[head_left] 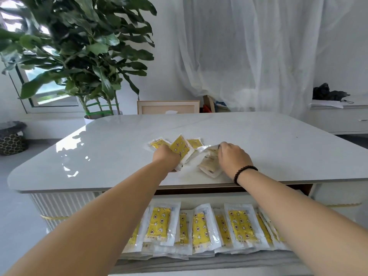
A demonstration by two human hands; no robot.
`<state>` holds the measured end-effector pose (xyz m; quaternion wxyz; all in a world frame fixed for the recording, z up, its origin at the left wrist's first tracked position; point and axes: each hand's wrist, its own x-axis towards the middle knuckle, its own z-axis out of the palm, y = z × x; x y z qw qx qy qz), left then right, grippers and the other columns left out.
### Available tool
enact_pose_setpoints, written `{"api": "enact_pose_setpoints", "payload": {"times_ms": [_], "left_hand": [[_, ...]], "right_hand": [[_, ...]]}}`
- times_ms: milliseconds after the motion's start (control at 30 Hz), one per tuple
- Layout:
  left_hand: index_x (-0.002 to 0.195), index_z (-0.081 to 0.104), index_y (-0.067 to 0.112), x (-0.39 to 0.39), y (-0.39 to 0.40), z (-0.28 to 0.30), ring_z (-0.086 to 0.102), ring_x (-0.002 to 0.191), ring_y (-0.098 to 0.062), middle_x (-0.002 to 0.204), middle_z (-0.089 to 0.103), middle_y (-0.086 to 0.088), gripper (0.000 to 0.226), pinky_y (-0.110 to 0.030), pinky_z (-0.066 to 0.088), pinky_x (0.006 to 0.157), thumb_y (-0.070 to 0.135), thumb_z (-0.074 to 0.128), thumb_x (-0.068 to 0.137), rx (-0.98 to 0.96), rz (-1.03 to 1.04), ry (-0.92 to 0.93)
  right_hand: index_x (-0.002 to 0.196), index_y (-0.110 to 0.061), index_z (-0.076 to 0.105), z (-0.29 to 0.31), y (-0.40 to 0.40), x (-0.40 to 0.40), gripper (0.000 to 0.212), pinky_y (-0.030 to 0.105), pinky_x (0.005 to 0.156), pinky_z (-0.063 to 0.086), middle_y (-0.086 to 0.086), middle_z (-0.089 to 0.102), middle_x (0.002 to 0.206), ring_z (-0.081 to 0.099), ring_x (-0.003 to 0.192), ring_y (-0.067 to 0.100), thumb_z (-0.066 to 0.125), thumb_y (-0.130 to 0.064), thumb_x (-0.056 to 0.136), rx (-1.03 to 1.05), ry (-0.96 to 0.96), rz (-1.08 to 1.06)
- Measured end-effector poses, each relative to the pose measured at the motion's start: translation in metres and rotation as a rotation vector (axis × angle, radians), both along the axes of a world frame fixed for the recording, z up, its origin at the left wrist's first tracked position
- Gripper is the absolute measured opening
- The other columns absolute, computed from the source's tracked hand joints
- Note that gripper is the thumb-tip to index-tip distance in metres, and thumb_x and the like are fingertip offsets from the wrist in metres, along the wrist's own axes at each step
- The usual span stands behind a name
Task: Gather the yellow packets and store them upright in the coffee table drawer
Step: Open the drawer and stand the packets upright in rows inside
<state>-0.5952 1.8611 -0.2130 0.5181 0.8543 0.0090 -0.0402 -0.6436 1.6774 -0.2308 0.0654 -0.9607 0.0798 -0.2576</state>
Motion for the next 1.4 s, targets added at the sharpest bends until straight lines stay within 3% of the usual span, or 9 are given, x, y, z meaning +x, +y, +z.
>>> {"api": "enact_pose_setpoints", "payload": {"times_ms": [200, 367, 600, 700, 867, 1000, 1167, 1333, 1400], "left_hand": [[0.099, 0.056, 0.008, -0.020, 0.015, 0.025, 0.069, 0.069, -0.027, 0.086, 0.068, -0.012, 0.023, -0.034, 0.061, 0.072, -0.005, 0.055, 0.081, -0.107, -0.023, 0.049], [0.111, 0.051, 0.010, -0.051, 0.022, 0.042, 0.067, 0.079, -0.021, 0.098, 0.062, -0.007, 0.036, -0.034, 0.062, 0.066, -0.002, 0.068, 0.080, -0.290, -0.076, 0.030], [0.114, 0.047, 0.006, -0.100, 0.030, 0.050, 0.069, 0.093, -0.029, 0.112, 0.061, -0.014, 0.046, -0.039, 0.061, 0.068, -0.002, 0.073, 0.077, -0.404, -0.176, -0.013], [0.108, 0.052, 0.009, -0.119, 0.035, 0.052, 0.071, 0.087, -0.028, 0.106, 0.067, -0.014, 0.033, -0.037, 0.061, 0.064, -0.003, 0.069, 0.082, -0.458, -0.252, -0.022], [0.110, 0.056, 0.012, -0.148, 0.044, 0.053, 0.072, 0.088, -0.029, 0.104, 0.070, -0.014, 0.024, -0.040, 0.061, 0.070, 0.004, 0.064, 0.089, -0.521, -0.352, -0.026], [0.114, 0.057, 0.019, -0.162, 0.049, 0.051, 0.072, 0.086, -0.031, 0.105, 0.070, -0.015, 0.025, -0.045, 0.060, 0.074, 0.006, 0.058, 0.093, -0.583, -0.371, -0.057], [0.111, 0.062, 0.022, -0.171, 0.051, 0.045, 0.071, 0.083, -0.029, 0.098, 0.072, -0.013, 0.023, -0.043, 0.060, 0.077, 0.011, 0.044, 0.101, -0.609, -0.394, -0.046], [0.105, 0.065, 0.019, -0.177, 0.050, 0.041, 0.069, 0.071, -0.023, 0.078, 0.072, -0.005, 0.022, -0.034, 0.059, 0.063, 0.019, 0.042, 0.103, -0.642, -0.342, -0.053], [0.107, 0.064, 0.017, -0.176, 0.052, 0.041, 0.069, 0.068, -0.022, 0.074, 0.071, -0.003, 0.024, -0.034, 0.059, 0.063, 0.022, 0.040, 0.103, -0.659, -0.322, -0.037]], "right_hand": [[0.086, -0.007, 0.056, 0.025, -0.006, -0.018, 0.028, 0.031, 0.059, 0.041, 0.006, 0.053, 0.072, 0.052, 0.072, 0.028, 0.034, -0.020, 0.098, 0.428, -0.290, -0.045], [0.059, -0.014, 0.031, 0.051, 0.003, -0.040, 0.038, 0.028, 0.048, 0.027, 0.003, 0.038, 0.056, 0.033, 0.051, 0.020, 0.035, -0.020, 0.097, 0.729, -0.432, -0.089], [0.059, -0.015, 0.034, 0.078, 0.022, -0.076, 0.040, 0.028, 0.047, 0.026, 0.001, 0.036, 0.059, 0.036, 0.053, 0.016, 0.036, -0.016, 0.099, 1.147, -0.389, -0.210], [0.079, -0.010, 0.050, 0.073, 0.036, -0.094, 0.024, 0.027, 0.049, 0.031, 0.003, 0.048, 0.070, 0.046, 0.060, 0.019, 0.039, -0.019, 0.099, 1.282, -0.320, -0.184], [0.109, -0.007, 0.056, 0.070, 0.058, -0.111, 0.024, 0.026, 0.065, 0.044, 0.008, 0.057, 0.092, 0.056, 0.078, 0.024, 0.035, -0.013, 0.098, 1.354, -0.316, -0.092], [0.113, -0.016, 0.054, 0.065, 0.072, -0.120, 0.023, 0.027, 0.059, 0.047, 0.003, 0.056, 0.089, 0.054, 0.070, 0.017, 0.038, -0.010, 0.097, 1.367, -0.328, -0.040], [0.105, -0.022, 0.055, 0.056, 0.088, -0.128, 0.035, 0.034, 0.067, 0.053, 0.004, 0.060, 0.089, 0.061, 0.081, 0.027, 0.033, -0.001, 0.089, 1.366, -0.309, -0.020], [0.088, -0.018, 0.069, 0.051, 0.098, -0.129, 0.032, 0.035, 0.072, 0.055, 0.006, 0.066, 0.084, 0.063, 0.083, 0.027, 0.041, -0.004, 0.088, 1.406, -0.300, 0.005], [0.077, -0.017, 0.069, 0.051, 0.098, -0.126, 0.029, 0.029, 0.063, 0.051, 0.003, 0.063, 0.076, 0.059, 0.073, 0.023, 0.044, -0.007, 0.086, 1.455, -0.293, -0.019]]}}
